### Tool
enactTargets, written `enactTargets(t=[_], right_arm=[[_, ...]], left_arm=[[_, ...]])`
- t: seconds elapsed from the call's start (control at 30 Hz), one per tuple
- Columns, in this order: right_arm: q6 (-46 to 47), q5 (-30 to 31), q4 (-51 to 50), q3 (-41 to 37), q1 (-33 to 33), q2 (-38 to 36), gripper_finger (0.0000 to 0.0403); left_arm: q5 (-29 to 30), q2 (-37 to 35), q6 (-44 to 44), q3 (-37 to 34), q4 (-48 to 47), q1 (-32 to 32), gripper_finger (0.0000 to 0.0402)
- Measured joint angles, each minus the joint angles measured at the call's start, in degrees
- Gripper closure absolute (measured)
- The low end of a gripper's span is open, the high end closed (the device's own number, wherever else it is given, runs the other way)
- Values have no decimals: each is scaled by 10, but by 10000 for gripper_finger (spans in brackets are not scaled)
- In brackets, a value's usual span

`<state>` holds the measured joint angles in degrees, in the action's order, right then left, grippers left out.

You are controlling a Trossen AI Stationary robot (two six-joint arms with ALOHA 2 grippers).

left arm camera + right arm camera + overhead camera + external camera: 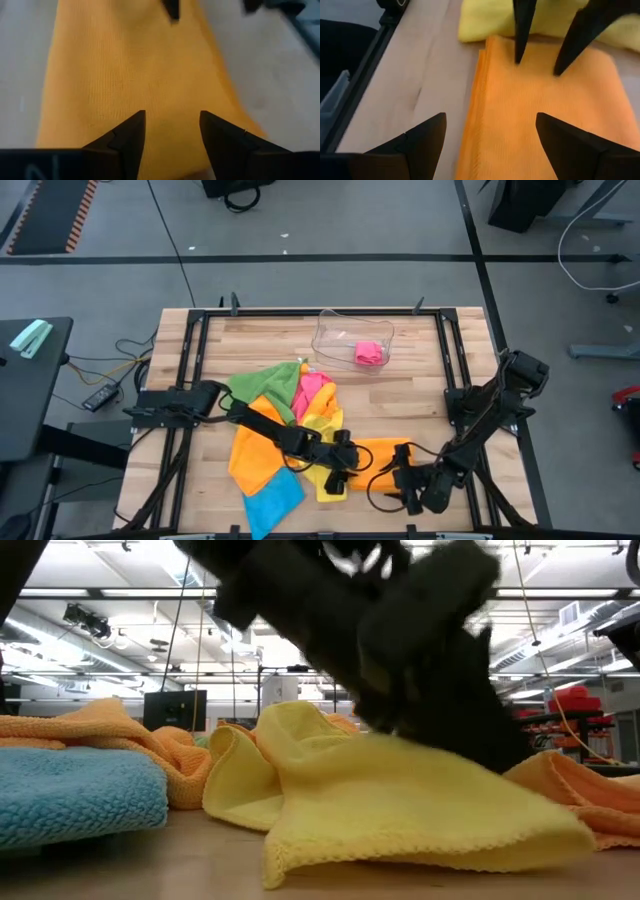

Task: Fold microfiber towels
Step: Fold the right orange microfiber cloth

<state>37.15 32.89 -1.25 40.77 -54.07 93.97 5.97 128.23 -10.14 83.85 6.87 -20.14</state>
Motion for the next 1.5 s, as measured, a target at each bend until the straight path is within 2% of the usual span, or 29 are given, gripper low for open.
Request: enactTargets(t=[0.33, 0.63, 0.8, 1.07, 1.17, 1.3, 1.5], right_arm=[[8, 0, -8, 1, -21, 6, 86], [-12, 7, -20, 1, -20, 65, 86], [15, 11, -115, 3, -24, 44, 86], [32, 28, -347, 1, -40, -5, 86], [21, 63, -411, -1, -31, -6, 86], [44, 101, -436, -1, 6, -6, 86], [92, 10, -433, 11, 42, -7, 86]], left_arm=[[2, -15, 47, 1, -18, 0, 224], [9, -50, 80, 1, -39, -4, 229], [9, -48, 78, 1, -42, -3, 230], [9, -47, 78, 1, -43, -4, 230], [9, -47, 78, 1, -42, -3, 229], [9, -47, 63, 1, -41, -3, 229], [9, -47, 57, 1, -41, -9, 228]])
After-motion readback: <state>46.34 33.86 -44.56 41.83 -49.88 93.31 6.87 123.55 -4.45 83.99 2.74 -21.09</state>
